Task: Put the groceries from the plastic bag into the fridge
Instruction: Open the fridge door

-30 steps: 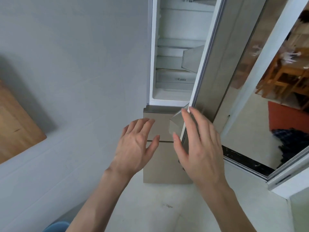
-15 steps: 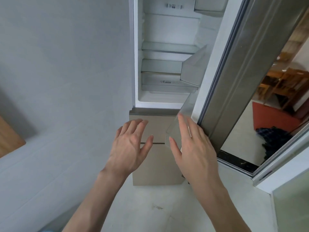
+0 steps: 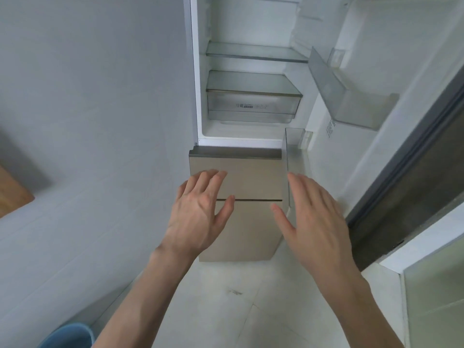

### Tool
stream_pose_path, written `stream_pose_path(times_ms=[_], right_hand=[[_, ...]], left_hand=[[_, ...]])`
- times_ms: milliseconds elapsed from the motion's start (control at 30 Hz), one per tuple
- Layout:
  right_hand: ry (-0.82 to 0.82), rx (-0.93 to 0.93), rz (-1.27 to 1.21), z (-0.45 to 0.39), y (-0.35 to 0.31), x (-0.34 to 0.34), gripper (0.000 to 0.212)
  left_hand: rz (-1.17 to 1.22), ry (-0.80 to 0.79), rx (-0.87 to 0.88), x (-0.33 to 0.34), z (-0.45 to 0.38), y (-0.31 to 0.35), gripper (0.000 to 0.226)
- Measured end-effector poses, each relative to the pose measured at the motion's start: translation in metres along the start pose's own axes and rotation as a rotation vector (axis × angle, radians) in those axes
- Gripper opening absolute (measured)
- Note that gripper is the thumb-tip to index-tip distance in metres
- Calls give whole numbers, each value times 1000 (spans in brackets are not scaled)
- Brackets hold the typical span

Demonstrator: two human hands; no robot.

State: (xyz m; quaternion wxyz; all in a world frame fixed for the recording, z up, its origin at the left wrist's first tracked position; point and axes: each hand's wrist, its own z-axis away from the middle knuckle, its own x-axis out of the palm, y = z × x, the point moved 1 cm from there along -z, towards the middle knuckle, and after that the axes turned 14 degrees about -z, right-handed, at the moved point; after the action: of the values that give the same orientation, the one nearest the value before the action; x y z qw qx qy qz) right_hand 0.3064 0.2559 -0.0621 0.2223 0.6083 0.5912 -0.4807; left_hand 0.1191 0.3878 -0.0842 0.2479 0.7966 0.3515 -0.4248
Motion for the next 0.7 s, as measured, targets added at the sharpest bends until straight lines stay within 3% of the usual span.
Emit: stream_pose_path(times_ms=[167,700], right_hand=[[3,-56,-52,-17,17,10,59],[-70,-304,-251,-88,37,36,74]], left_hand=[[-35,19,-38,2,-5,8,48],[-225,25,-309,-2,4,12,58]])
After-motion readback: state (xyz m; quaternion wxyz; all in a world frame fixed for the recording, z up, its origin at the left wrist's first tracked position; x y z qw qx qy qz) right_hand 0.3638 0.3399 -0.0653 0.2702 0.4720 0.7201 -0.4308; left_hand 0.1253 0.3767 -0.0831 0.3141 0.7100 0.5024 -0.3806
